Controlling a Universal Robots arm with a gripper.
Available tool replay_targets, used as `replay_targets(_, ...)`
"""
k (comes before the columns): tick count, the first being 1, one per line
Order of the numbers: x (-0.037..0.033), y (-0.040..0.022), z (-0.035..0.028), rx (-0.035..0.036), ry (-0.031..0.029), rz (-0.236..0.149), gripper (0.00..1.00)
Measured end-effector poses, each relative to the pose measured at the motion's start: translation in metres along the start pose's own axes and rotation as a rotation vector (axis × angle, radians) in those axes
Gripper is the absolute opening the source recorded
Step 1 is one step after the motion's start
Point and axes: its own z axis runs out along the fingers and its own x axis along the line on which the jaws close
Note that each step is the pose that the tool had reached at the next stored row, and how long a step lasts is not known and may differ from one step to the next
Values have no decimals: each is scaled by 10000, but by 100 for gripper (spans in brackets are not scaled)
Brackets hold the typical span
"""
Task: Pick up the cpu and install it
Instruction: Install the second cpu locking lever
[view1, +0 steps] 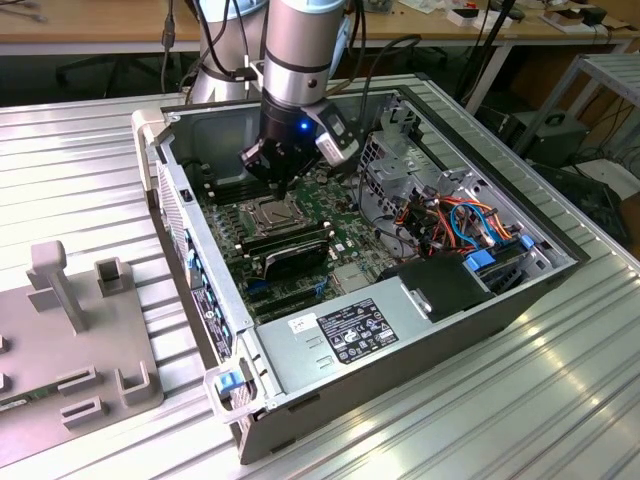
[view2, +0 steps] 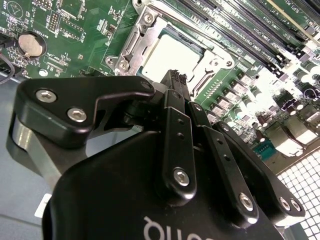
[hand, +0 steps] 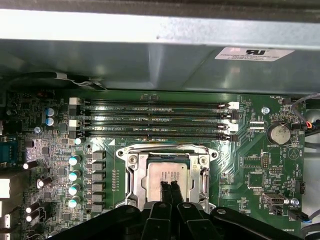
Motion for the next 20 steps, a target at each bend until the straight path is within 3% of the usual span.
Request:
replay_targets(13, -9, -75, 0, 0, 0, 0, 11)
replay_targets(18, -10, -121, 0, -1, 0, 0, 11)
replay_targets(20, -9, -184, -1, 0, 0, 0, 11)
